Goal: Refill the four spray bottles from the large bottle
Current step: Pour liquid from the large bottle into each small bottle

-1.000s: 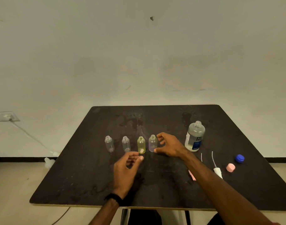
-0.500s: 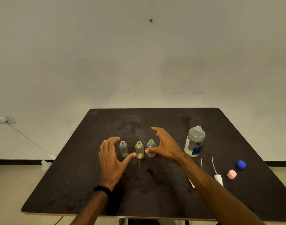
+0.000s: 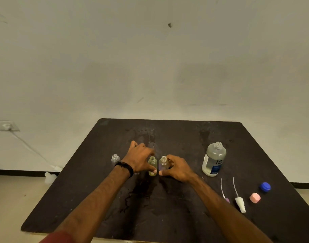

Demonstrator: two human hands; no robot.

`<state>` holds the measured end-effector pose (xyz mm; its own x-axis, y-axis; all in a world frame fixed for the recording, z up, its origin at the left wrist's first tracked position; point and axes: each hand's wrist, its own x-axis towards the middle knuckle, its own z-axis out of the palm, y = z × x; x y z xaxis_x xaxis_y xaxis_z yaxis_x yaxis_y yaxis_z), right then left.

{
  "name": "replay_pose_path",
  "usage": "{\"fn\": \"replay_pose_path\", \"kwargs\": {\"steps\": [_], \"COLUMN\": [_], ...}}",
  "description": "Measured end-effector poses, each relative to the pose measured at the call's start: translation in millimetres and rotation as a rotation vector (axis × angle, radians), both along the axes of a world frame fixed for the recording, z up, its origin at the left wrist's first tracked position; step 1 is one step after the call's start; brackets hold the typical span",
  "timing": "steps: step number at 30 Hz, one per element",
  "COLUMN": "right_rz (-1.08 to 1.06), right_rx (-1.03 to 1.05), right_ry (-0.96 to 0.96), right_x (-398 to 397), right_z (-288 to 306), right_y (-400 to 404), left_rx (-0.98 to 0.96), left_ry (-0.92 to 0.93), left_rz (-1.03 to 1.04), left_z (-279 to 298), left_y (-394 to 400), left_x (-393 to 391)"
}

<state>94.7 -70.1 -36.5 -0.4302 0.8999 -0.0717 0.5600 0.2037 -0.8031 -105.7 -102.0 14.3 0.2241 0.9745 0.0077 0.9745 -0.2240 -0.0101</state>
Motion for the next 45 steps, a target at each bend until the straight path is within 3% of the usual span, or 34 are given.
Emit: {"fn": "replay_pose_path", "kwargs": {"steps": [14, 16, 20, 22, 27, 33, 42, 45], "right_rz": [-0.012, -0.013, -0.074, -0.136, -0.210, -0.168, -0.033, -0.115], "right_rx": [0.013, 0.016, 0.050, 0.058, 0.109, 0.105, -0.001, 0.054], "right_ry": [0.003, -0.004, 0.025, 0.054, 0.028, -0.033, -0.036, 0.035], "right_x": [-1.1, 0.9, 7.6, 11.8, 25.8, 41.8, 57.8, 71.0], "right_z": [-3.8, -1.6, 9.1, 14.8, 29.2, 45.7, 46.7, 66.3], "right_y": [1.4, 0.9, -1.3, 0.6, 3.0, -9.5, -21.1, -35.8], "left_rx": [-0.046, 0.087, 0.542, 0.643, 0.371, 0.192, 0.270, 0.296], "left_ry": [-0.036, -0.109, -0.367, -0.526, -0.980, -1.073, -1.138, -1.170], "left_rz": [0.003, -0.038, -0.137, -0.173, 0.039, 0.249, 0.293, 0.288], "left_z": [-4.8, -1.7, 8.1, 2.5, -33.2, -60.2, -61.8, -58.2], "left_y": [4.6, 0.7, -18.4, -31.7, -62.5, -56.9, -40.6, -38.7], "left_x": [-10.9, -8.7, 12.4, 32.9, 90.4, 120.4, 123.2, 122.5]}}
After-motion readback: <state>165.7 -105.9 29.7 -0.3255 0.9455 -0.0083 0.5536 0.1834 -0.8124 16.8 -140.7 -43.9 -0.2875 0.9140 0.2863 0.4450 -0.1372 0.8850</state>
